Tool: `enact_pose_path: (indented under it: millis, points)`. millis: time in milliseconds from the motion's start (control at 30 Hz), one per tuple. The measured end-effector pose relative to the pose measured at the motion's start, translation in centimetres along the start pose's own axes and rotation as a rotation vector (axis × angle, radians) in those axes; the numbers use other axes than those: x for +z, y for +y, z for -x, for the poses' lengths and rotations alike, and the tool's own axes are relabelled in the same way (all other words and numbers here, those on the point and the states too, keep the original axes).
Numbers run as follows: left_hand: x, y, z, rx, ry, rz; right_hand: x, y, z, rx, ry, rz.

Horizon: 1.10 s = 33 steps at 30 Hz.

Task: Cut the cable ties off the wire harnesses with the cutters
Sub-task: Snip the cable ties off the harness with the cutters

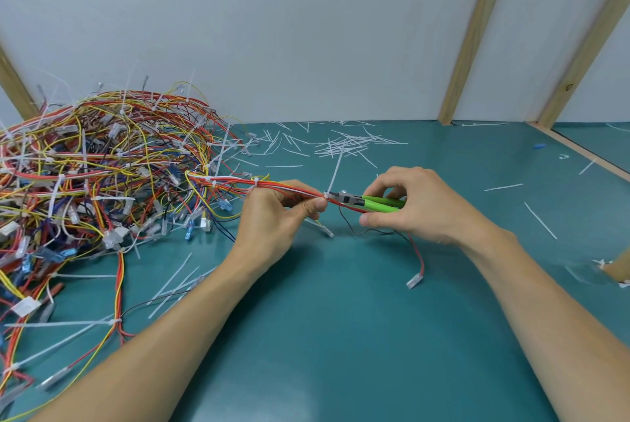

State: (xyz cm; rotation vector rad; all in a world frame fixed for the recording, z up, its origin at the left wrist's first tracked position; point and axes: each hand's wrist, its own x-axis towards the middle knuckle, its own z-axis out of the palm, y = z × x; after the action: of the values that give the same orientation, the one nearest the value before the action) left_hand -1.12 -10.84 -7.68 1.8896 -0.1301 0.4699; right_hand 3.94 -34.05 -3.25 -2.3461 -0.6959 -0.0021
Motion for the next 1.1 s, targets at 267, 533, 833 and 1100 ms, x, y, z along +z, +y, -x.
enact_pose_path:
  millis: [267, 533, 833, 1100]
  points:
    - [0.13, -0.23, 0.04, -0.019, -0.008, 0.022, 0.01, 0.03, 0.06, -0.001, 0.019, 0.089]
    - [0.25, -0.21, 0.19, -0.035, -0.012, 0.031, -0.05, -0.14, 0.11, -0.032, 0.05, 0.179]
    - [0.27, -0.14, 0.31, -0.016, -0.02, 0.039, -0.04, -0.43, 0.26, -0.009, 0.055, 0.238]
    - [0.2, -0.2, 0.34, -0.015, -0.024, 0.04, 0.06, -0.49, 0.24, -0.003, 0.046, 0.259]
